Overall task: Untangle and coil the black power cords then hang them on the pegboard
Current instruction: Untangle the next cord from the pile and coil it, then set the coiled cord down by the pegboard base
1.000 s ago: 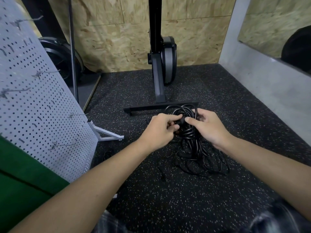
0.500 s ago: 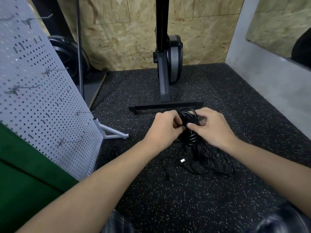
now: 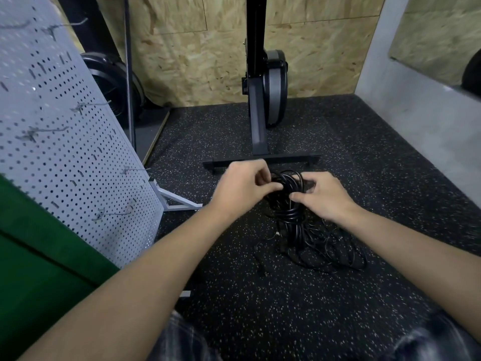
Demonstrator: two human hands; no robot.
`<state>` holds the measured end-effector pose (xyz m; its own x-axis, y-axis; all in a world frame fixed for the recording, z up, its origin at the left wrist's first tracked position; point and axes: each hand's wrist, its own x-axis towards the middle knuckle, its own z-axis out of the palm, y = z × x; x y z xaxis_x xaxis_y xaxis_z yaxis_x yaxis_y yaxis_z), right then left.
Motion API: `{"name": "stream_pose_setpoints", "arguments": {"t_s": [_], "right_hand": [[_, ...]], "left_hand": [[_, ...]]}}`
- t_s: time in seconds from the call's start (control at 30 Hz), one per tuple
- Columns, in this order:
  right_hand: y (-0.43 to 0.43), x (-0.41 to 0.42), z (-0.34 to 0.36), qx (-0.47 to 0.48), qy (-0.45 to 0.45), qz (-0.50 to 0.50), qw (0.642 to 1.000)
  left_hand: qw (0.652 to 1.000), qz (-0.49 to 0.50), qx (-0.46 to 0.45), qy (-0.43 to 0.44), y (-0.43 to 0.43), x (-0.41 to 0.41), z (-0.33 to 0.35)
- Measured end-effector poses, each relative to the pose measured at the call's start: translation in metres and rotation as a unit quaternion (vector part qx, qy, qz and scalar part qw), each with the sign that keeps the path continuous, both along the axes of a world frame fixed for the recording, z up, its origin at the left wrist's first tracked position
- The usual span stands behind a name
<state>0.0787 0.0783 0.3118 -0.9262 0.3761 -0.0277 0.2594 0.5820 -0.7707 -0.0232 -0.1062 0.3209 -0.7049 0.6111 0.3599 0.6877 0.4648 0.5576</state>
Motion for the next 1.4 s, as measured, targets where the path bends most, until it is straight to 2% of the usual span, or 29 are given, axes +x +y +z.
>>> {"name": "stream_pose_setpoints", "arguments": {"t_s": [0.07,0.17,0.23,0.4,0.53,0.77,0.83,0.93,1.1,1.2,1.3,1.4], "right_hand": [[0.004,0.001,-0.001,-0.009,-0.012,0.017,1.0],[0.001,0.001,-0.003,0.018,-0.019,0.067,0.997],[-0.004,-0.003,-0.006,0.01,-0.011,0.084,0.996],[-0.015,-0.018,-0.012,-0.027,0.027,0.082,0.996],[-0.031,-0.026,-0.015,-0.037,0.033,0.114,0.992],[-0.063,-0.045,-0.024,-0.021,0.035,0.147,0.988],[-0.074,-0.05,-0.026,-0.006,0.002,0.166,0.986],[-0.081,-0.055,-0.036,0.069,-0.077,0.212,0.972],[-0.084,-0.056,-0.059,0.178,-0.17,0.303,0.921],[-0.092,-0.067,-0.07,0.212,-0.176,0.328,0.903],[-0.101,-0.08,-0.091,0.206,-0.176,0.333,0.903],[-0.106,-0.093,-0.122,0.194,-0.181,0.33,0.906]], "left_hand": [[0.999,-0.025,0.015,0.014,-0.011,-0.009,0.004],[0.984,-0.101,-0.058,-0.135,-0.021,-0.014,-0.005],[0.974,-0.132,-0.085,-0.16,-0.022,-0.016,-0.02],[0.982,-0.092,-0.041,-0.16,-0.036,-0.023,-0.028],[0.979,-0.09,-0.047,-0.176,-0.052,-0.023,-0.027],[0.982,0.006,-0.072,-0.176,-0.078,-0.033,-0.036],[0.977,0.041,-0.097,-0.184,-0.084,-0.041,-0.041],[0.968,0.083,-0.141,-0.192,-0.098,-0.051,-0.051],[0.936,0.128,-0.219,-0.245,-0.124,-0.071,-0.068],[0.923,0.143,-0.222,-0.279,-0.14,-0.089,-0.082],[0.922,0.136,-0.213,-0.292,-0.152,-0.106,-0.1],[0.91,0.125,-0.246,-0.309,-0.157,-0.126,-0.131]]}}
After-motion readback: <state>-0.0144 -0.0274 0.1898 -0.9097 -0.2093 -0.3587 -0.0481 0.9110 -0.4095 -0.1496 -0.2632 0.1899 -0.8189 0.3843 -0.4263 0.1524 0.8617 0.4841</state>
